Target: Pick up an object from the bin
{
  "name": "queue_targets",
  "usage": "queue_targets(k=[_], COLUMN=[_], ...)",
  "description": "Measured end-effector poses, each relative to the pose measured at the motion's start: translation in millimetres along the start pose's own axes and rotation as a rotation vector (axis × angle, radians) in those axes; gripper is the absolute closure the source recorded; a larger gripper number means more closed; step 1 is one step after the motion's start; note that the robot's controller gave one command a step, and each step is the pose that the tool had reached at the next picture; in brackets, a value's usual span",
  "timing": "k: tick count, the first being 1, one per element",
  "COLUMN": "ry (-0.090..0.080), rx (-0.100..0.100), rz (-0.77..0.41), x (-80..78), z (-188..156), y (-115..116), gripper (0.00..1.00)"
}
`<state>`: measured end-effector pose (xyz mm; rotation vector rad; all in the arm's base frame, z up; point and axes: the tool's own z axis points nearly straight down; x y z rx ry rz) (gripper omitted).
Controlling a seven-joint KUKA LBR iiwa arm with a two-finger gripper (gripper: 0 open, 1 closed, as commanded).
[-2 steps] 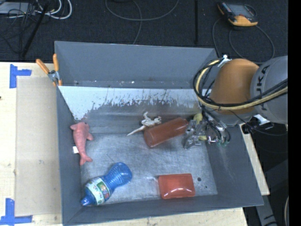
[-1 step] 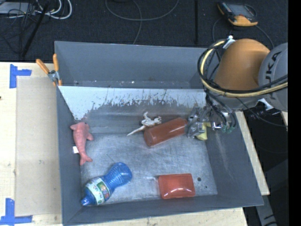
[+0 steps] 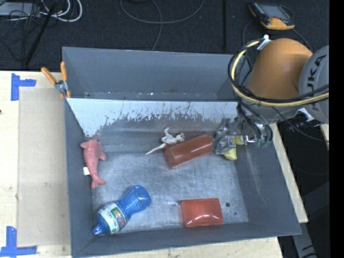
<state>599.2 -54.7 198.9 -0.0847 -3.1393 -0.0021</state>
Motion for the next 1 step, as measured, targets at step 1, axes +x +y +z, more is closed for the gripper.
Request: queue_targets(k=[1], ry=[-0.016], rx=[0.003], rz=[-0.066], x=[4.3], z=[-11.1], y=[-14.3], gripper=[1.00])
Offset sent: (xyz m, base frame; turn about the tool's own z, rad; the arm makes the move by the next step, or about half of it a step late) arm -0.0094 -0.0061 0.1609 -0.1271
